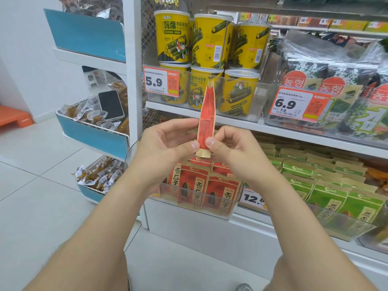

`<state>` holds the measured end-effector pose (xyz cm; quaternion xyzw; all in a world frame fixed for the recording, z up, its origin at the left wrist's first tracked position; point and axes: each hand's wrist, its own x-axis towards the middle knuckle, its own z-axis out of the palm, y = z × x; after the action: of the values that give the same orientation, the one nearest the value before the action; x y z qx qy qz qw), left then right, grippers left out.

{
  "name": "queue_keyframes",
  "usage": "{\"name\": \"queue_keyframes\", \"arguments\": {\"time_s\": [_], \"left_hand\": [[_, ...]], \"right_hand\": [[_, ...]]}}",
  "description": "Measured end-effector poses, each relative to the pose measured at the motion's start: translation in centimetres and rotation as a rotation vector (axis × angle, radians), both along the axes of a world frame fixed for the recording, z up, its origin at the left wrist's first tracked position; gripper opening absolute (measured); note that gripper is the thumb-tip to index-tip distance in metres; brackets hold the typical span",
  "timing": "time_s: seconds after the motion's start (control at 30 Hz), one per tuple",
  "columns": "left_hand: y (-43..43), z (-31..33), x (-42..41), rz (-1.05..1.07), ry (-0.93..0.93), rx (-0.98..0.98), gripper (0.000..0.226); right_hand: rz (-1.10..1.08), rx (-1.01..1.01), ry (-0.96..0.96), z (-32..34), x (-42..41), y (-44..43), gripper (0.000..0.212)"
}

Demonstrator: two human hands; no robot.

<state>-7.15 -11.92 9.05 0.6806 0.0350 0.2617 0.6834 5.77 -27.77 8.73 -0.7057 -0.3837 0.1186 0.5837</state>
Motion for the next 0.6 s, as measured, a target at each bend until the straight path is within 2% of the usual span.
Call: {"name": "queue_keyframes", "arguments": {"time_s": [0.33, 0.43, 0.5, 0.6], "left_hand": [[0.4, -0.2, 0.0, -0.010, 0.041, 0.007, 0.057], [0.1, -0.2, 0.3, -0.023, 0.068, -0.071, 0.046], [-0.4, 0.0, 0.3, -0.015, 0.090, -0.083, 0.034], [-1.0, 0.0, 0.3, 0.041, 0.113, -0.042, 0.028]], "right_hand": [[-0.085, -0.082, -0.130, -0.1, -0.4, 0.1, 0.029], [-0.071, -0.089, -0.192, 0.0, -1.0, 0.2, 0.025], [-0.091, -0.111, -0.308, -0.2, -1.5, 0.5, 0.028], [-0.170, -0.153, -0.524, -0.7, -2.2, 1.1, 0.028]]}}
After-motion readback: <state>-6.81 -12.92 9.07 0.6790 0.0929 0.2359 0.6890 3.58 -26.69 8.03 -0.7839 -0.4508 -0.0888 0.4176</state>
